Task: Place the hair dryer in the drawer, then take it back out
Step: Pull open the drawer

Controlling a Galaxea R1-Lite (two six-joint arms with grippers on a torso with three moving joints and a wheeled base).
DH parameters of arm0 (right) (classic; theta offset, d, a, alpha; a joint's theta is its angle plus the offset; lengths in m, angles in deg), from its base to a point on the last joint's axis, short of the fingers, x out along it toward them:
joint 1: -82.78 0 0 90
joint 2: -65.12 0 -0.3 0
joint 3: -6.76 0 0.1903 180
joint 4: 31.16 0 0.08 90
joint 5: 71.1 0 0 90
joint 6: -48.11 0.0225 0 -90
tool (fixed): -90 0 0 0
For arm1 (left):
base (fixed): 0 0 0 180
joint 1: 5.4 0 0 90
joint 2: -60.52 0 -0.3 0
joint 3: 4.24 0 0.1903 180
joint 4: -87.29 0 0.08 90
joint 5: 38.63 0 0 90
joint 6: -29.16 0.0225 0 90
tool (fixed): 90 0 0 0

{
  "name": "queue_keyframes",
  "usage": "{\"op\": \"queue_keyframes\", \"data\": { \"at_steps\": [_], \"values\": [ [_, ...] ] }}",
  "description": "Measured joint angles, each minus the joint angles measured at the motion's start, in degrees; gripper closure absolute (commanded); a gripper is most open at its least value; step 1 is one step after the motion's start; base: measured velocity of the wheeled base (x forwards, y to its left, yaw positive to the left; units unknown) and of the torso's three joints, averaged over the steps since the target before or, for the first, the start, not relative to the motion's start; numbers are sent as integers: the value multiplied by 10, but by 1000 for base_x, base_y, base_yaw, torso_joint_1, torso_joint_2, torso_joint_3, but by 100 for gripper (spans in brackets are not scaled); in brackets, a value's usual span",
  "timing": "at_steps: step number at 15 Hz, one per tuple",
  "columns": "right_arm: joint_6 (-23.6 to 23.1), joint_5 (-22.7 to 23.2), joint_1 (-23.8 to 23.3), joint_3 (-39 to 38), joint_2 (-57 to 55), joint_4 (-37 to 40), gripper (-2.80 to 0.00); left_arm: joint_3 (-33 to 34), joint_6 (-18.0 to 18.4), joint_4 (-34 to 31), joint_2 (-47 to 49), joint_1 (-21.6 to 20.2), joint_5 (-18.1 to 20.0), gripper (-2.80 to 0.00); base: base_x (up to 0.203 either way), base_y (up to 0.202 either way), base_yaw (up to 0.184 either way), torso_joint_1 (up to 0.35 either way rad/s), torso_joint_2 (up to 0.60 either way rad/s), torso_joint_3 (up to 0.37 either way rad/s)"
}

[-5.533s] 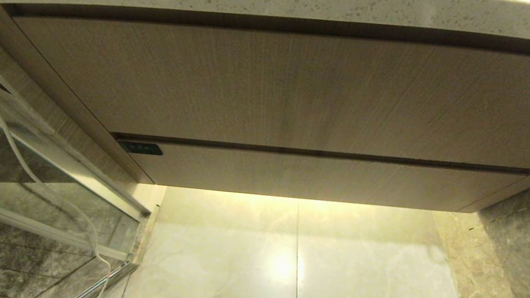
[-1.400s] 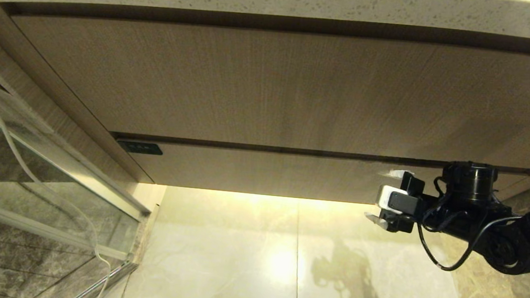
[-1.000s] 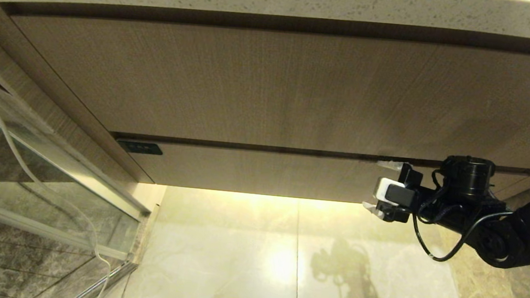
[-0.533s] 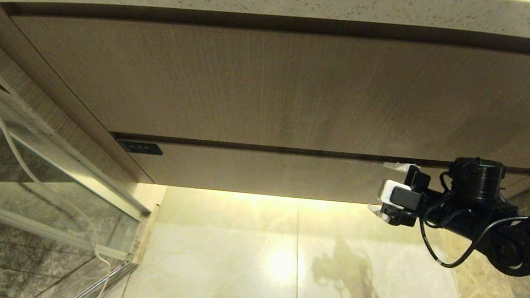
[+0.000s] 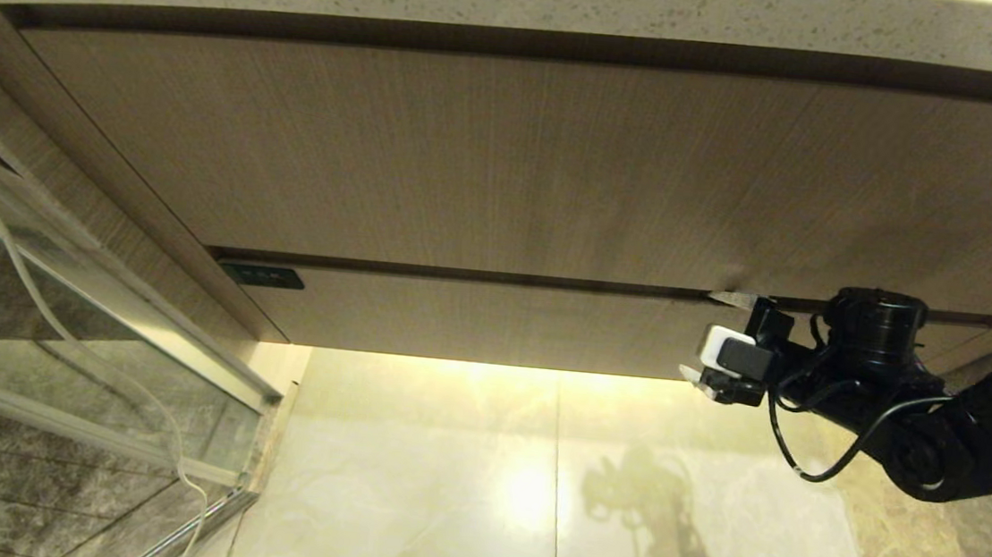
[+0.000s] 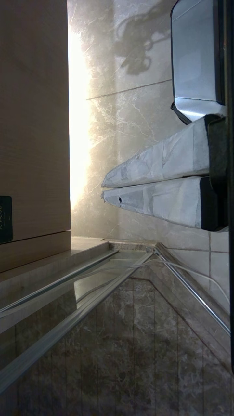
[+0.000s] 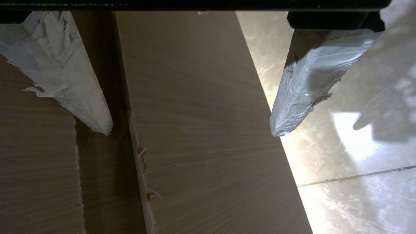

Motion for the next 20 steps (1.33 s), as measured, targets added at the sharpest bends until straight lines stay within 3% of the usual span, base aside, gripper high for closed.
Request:
{"op": "queue_keyframes", "data": {
  "at_steps": [8,11,14,20],
  "values": [
    [11,-38,-2,27,-53,35,-280,0,0,0,0,0,0,0,0,0,0,0,0,0],
    [52,-47,-6,22,-41,113,-280,0,0,0,0,0,0,0,0,0,0,0,0,0],
    [61,-67,-19,20,-19,216,-280,0,0,0,0,0,0,0,0,0,0,0,0,0],
    [85,-96,-25,9,5,309,-280,0,0,0,0,0,0,0,0,0,0,0,0,0]
  ]
}}
